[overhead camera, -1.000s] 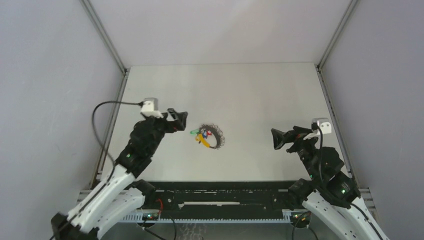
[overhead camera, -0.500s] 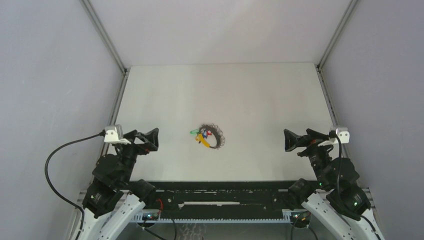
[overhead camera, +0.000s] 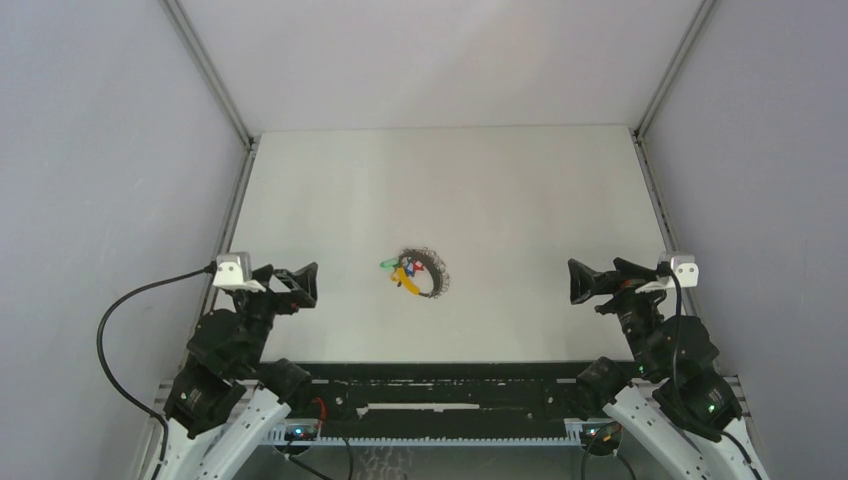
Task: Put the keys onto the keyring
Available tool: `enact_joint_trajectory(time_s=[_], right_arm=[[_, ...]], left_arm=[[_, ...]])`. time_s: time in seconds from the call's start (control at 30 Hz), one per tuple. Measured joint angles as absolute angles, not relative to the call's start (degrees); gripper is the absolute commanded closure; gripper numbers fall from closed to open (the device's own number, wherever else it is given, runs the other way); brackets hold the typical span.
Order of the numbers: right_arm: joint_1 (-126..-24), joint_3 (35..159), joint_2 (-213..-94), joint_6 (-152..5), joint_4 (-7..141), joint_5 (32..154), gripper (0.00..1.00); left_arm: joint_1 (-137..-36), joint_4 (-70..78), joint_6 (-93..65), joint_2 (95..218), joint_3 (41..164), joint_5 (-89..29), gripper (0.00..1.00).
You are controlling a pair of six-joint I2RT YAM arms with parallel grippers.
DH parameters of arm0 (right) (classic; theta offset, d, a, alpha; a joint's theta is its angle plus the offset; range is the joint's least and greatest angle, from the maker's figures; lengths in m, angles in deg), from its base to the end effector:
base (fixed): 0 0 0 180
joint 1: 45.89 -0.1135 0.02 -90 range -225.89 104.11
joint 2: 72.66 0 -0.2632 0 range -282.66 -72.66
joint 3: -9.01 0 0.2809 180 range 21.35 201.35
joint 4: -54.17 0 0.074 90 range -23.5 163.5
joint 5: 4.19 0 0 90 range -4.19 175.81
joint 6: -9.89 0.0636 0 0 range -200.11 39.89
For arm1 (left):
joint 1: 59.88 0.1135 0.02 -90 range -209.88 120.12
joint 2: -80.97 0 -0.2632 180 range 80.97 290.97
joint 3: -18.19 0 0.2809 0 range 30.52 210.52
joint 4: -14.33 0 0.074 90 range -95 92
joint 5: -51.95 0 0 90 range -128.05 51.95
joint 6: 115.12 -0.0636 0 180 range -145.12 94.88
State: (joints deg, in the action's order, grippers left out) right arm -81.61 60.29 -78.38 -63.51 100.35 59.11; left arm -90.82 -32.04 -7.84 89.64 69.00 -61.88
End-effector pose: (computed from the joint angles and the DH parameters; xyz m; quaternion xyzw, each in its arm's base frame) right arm 0.0862 0.0268 0.3389 0.0452 0.7091 0.1543 0.6865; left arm 0.0989 -0.0293 0.3319 -0.0542 0.7286 -0.1339 0.6696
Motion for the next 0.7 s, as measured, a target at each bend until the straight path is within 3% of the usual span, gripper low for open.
enact_joint_trajectory(time_s=[0.7], right_arm=[[-81.6, 61.6, -79.5, -65.8, 101.1, 59.3, 0.0]], left_arm=[[-89.4, -32.0, -7.8, 89.4, 69.0, -61.8, 0.0]])
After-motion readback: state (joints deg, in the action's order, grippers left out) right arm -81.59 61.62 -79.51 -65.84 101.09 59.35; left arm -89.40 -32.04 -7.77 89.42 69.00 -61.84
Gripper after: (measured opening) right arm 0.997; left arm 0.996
